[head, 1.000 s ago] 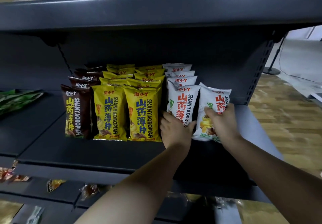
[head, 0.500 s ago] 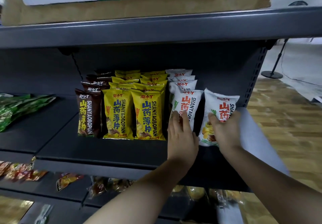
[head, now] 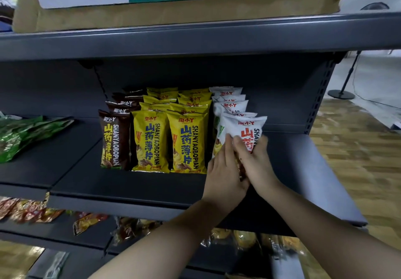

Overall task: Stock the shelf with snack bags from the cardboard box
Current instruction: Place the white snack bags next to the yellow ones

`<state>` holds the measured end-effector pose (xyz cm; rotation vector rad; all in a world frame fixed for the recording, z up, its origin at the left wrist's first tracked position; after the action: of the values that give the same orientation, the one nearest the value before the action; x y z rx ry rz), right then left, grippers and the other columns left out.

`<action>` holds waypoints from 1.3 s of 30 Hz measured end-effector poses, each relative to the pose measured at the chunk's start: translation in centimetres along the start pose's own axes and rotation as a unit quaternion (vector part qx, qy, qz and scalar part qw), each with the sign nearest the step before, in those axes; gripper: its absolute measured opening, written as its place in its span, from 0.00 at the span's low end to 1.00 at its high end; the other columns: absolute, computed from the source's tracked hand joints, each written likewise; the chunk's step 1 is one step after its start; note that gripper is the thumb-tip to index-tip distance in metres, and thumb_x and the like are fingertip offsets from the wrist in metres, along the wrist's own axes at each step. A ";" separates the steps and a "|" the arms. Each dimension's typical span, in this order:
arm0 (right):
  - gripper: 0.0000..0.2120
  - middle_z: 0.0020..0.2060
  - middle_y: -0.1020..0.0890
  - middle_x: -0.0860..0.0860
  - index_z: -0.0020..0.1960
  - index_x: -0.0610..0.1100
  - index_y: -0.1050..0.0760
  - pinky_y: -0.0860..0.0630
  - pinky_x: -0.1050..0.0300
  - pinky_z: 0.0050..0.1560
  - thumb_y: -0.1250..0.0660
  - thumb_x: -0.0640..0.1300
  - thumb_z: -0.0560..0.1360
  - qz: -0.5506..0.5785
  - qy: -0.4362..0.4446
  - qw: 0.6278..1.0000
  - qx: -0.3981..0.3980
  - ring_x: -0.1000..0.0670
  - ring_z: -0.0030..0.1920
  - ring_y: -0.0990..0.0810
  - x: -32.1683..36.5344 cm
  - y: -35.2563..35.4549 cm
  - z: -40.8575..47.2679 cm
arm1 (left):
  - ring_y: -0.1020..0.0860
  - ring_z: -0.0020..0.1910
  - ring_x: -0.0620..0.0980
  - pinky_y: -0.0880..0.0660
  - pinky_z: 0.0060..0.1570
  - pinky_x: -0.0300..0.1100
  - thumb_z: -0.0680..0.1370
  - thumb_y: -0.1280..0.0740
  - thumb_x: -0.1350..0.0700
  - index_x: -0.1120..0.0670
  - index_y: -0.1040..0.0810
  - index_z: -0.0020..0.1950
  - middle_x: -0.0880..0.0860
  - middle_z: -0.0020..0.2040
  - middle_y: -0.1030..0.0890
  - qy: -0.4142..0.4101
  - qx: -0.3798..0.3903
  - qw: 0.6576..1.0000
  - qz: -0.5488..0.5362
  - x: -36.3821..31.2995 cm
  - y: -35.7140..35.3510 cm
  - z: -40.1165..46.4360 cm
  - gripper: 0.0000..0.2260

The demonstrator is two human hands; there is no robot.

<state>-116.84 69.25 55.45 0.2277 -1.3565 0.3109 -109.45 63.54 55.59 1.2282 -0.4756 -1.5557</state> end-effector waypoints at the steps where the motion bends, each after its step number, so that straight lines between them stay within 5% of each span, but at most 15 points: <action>1: 0.16 0.52 0.22 0.52 0.60 0.44 0.37 0.24 0.67 0.39 0.35 0.49 0.78 0.004 -0.006 1.000 0.010 0.58 0.50 0.20 -0.1 -0.4 0.1 | 0.49 0.77 0.50 0.46 0.73 0.47 0.76 0.36 0.50 0.56 0.61 0.77 0.52 0.78 0.55 0.014 -0.002 1.000 -0.005 0.3 0.1 0.1 0.40; 5: 0.19 0.56 0.24 0.50 0.64 0.42 0.36 0.26 0.64 0.47 0.37 0.50 0.79 -0.043 -0.004 0.999 0.011 0.53 0.55 0.22 -0.4 -1.2 0.7 | 0.45 0.76 0.51 0.44 0.73 0.47 0.77 0.37 0.46 0.57 0.61 0.77 0.54 0.77 0.48 0.073 -0.042 0.995 -0.045 1.5 0.6 0.6 0.40; 8: 0.22 0.56 0.23 0.48 0.62 0.39 0.31 0.26 0.49 0.59 0.32 0.52 0.75 -0.110 0.021 0.993 -0.032 0.48 0.60 0.24 -0.7 -0.7 1.1 | 0.45 0.76 0.51 0.45 0.73 0.47 0.76 0.38 0.44 0.56 0.61 0.77 0.54 0.76 0.46 0.116 -0.057 0.989 -0.069 2.2 0.5 0.9 0.41; 11: 0.34 0.56 0.23 0.45 0.62 0.41 0.29 0.26 0.44 0.61 0.30 0.64 0.67 -0.133 0.004 0.990 -0.054 0.45 0.60 0.25 -1.7 -0.2 1.5 | 0.46 0.75 0.54 0.45 0.73 0.49 0.74 0.34 0.43 0.58 0.63 0.76 0.56 0.75 0.45 0.143 -0.019 0.986 -0.078 2.9 -0.5 1.5 0.46; 12: 0.35 0.57 0.22 0.46 0.62 0.43 0.29 0.23 0.46 0.58 0.30 0.66 0.66 -0.103 -0.018 0.994 -0.038 0.47 0.59 0.23 -2.5 -0.5 1.8 | 0.46 0.75 0.55 0.45 0.73 0.49 0.73 0.33 0.44 0.58 0.63 0.76 0.56 0.74 0.45 0.145 -0.007 0.986 -0.081 3.1 -0.7 1.7 0.47; 16: 0.17 0.52 0.21 0.56 0.62 0.49 0.36 0.24 0.72 0.40 0.34 0.49 0.77 -0.001 -0.054 0.998 0.028 0.62 0.48 0.21 -3.2 -1.6 1.8 | 0.43 0.74 0.56 0.44 0.72 0.47 0.69 0.26 0.51 0.57 0.64 0.76 0.58 0.73 0.43 0.166 0.012 0.982 -0.084 3.8 -1.3 2.1 0.52; 23: 0.09 0.52 0.18 0.53 0.57 0.54 0.29 0.23 0.69 0.43 0.35 0.46 0.78 0.011 0.012 0.998 0.069 0.60 0.49 0.17 -1.7 -2.2 2.6 | 0.37 0.70 0.54 0.36 0.69 0.48 0.71 0.28 0.50 0.55 0.60 0.77 0.55 0.69 0.39 0.168 -0.061 0.980 -0.085 3.9 -0.9 1.9 0.48; 26: 0.11 0.55 0.19 0.50 0.57 0.55 0.28 0.21 0.61 0.50 0.33 0.54 0.76 -0.006 0.013 0.998 0.066 0.55 0.53 0.18 -2.3 -2.1 3.2 | 0.37 0.69 0.55 0.36 0.68 0.47 0.69 0.27 0.50 0.54 0.60 0.76 0.55 0.68 0.38 0.183 -0.060 0.978 -0.077 4.3 -1.3 2.3 0.49; 29: 0.29 0.56 0.21 0.47 0.59 0.54 0.26 0.21 0.49 0.56 0.34 0.70 0.65 -0.059 0.004 0.997 0.050 0.50 0.56 0.20 -2.8 -1.7 3.6 | 0.37 0.70 0.55 0.38 0.68 0.46 0.69 0.28 0.50 0.54 0.60 0.76 0.55 0.68 0.39 0.197 -0.057 0.974 -0.090 4.8 -1.8 2.7 0.48; 31: 0.32 0.55 0.22 0.46 0.57 0.53 0.24 0.22 0.48 0.57 0.35 0.73 0.63 -0.085 0.006 0.995 0.050 0.50 0.56 0.20 -2.8 -1.7 3.7 | 0.38 0.70 0.55 0.40 0.69 0.45 0.69 0.28 0.50 0.55 0.58 0.76 0.55 0.68 0.39 0.202 -0.053 0.973 -0.095 5.1 -2.1 2.9 0.48; 36: 0.04 0.49 0.17 0.47 0.51 0.51 0.23 0.22 0.65 0.45 0.33 0.48 0.76 -0.055 0.017 0.995 0.084 0.56 0.48 0.17 -2.1 -2.1 3.2 | 0.37 0.69 0.54 0.41 0.69 0.41 0.66 0.25 0.50 0.58 0.51 0.75 0.56 0.67 0.38 0.200 -0.056 0.975 -0.075 5.2 -2.2 2.4 0.48; 39: 0.07 0.48 0.16 0.51 0.53 0.46 0.22 0.22 0.67 0.44 0.31 0.45 0.76 -0.047 0.040 0.995 0.077 0.57 0.47 0.17 -1.8 -2.0 2.7 | 0.37 0.69 0.54 0.42 0.69 0.41 0.71 0.29 0.49 0.60 0.51 0.75 0.57 0.68 0.38 0.196 -0.071 0.975 -0.073 5.2 -2.1 2.3 0.42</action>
<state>-118.99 66.30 54.26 0.4023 -1.2401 0.3413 -112.03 59.07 52.44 1.4385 -0.0174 -1.3934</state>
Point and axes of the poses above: each hand's wrist, its own z-axis towards the middle knuckle, its own y-axis out of the back of the hand, x = y × z, the point moved 9 cm from there along z, towards the middle knuckle
